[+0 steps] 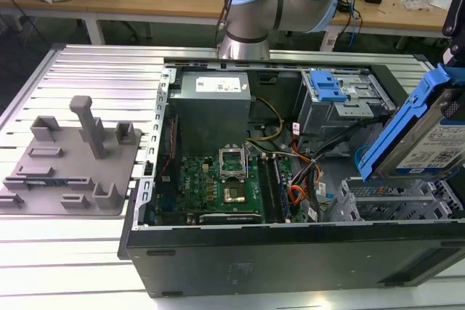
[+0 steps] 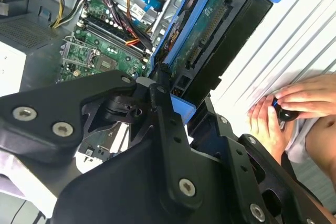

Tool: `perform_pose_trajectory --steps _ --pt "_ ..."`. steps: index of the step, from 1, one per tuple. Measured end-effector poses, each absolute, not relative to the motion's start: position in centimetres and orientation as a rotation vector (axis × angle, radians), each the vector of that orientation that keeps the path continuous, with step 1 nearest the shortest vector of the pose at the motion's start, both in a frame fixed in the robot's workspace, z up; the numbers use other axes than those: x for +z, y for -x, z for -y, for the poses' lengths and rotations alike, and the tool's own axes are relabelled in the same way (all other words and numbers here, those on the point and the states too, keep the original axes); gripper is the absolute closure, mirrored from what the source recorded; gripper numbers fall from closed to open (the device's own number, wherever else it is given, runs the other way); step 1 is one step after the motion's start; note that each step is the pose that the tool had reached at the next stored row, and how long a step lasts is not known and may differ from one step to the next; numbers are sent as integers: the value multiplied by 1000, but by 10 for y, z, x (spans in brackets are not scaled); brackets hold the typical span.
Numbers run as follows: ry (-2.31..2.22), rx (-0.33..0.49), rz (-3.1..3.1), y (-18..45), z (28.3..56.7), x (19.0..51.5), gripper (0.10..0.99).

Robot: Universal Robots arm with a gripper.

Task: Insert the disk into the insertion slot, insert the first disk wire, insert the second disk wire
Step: 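Insert the disk into the insertion slot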

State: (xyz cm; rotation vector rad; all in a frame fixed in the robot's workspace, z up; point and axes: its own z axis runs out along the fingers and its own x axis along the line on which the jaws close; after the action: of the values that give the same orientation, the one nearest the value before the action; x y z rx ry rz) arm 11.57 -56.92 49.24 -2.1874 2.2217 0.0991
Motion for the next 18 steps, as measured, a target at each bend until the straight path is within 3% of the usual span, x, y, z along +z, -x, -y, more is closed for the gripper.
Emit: perform_pose_trajectory --steps 18 --pt "2190 95 -2223 -118 562 483 722"
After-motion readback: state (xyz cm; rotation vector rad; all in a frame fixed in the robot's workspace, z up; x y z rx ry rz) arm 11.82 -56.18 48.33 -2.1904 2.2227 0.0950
